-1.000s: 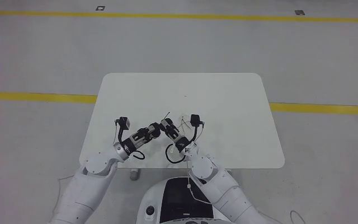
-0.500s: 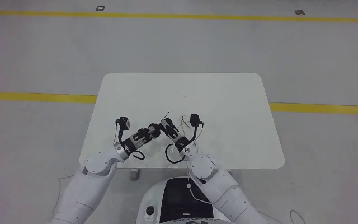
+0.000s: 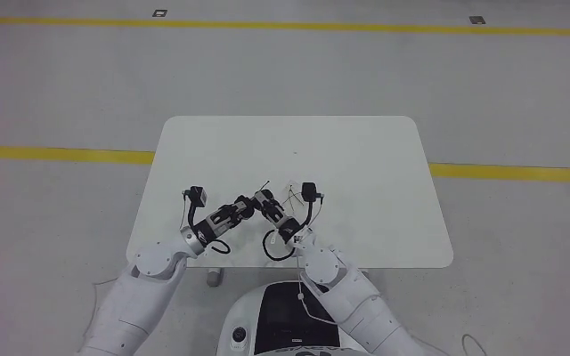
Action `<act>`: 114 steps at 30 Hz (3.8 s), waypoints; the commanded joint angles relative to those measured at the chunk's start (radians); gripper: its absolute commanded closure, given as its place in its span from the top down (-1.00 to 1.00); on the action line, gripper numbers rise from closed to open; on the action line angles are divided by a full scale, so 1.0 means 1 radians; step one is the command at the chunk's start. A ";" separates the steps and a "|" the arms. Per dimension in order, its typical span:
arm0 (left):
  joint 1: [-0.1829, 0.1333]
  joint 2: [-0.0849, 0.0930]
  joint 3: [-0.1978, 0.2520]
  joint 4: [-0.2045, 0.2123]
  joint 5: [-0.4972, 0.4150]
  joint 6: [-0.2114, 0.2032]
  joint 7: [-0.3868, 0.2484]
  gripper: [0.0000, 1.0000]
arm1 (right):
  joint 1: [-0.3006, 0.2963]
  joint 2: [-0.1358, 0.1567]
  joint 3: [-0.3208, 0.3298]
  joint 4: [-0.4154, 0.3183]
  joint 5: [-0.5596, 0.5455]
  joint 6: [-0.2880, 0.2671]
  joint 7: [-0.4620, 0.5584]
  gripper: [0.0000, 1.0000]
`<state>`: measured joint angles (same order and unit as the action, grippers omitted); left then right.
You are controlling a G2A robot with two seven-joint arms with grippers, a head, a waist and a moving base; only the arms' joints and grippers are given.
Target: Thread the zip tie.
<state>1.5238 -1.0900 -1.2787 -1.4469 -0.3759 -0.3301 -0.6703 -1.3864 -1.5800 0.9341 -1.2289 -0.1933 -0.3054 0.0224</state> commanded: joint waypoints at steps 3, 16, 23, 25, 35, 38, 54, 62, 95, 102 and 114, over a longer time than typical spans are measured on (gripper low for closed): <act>0.004 0.003 -0.007 -0.003 -0.002 -0.003 -0.005 -1.00 | -0.014 0.007 0.018 -0.017 -0.008 -0.008 -0.001 1.00; 0.006 0.013 -0.030 -0.003 0.017 -0.010 -0.029 -1.00 | -0.061 0.032 0.082 -0.072 -0.005 -0.024 0.068 1.00; 0.000 0.011 -0.021 -0.002 0.010 0.008 -0.024 -1.00 | -0.062 0.033 0.085 -0.072 -0.004 -0.019 0.066 1.00; -0.010 0.013 -0.023 0.011 0.006 0.013 -0.047 -1.00 | -0.065 0.035 0.089 -0.070 0.013 -0.019 0.085 1.00; -0.047 0.049 -0.126 0.123 -0.115 -0.010 -0.406 -1.00 | -0.002 0.065 0.148 -0.006 0.211 -0.033 0.486 1.00; -0.065 0.056 -0.138 0.154 -0.116 -0.010 -0.467 -1.00 | 0.011 0.068 0.157 0.008 0.220 -0.031 0.502 1.00; -0.154 0.082 -0.122 0.286 -0.154 0.043 -0.720 -1.00 | 0.081 0.086 0.169 0.094 0.371 -0.035 0.805 1.00; -0.183 0.104 -0.052 0.299 -0.174 0.029 -0.720 -1.00 | 0.123 0.086 0.150 0.139 0.398 -0.035 0.887 1.00; -0.194 0.146 0.059 0.238 -0.247 0.028 -0.720 -1.00 | 0.184 0.103 0.141 0.273 0.621 -0.026 1.083 -0.02; -0.194 0.146 0.059 0.238 -0.247 0.028 -0.720 -1.00 | 0.203 0.102 0.112 0.303 0.624 -0.034 1.091 -0.10; -0.194 0.146 0.059 0.238 -0.247 0.028 -0.720 -1.00 | 0.225 0.101 0.081 0.323 0.617 -0.035 1.103 -0.34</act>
<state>1.3301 -0.9445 -1.2193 -1.2091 -0.6232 -0.3019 -1.3900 -1.1597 -1.4793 1.0160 -0.9033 0.4275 -0.3400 1.1279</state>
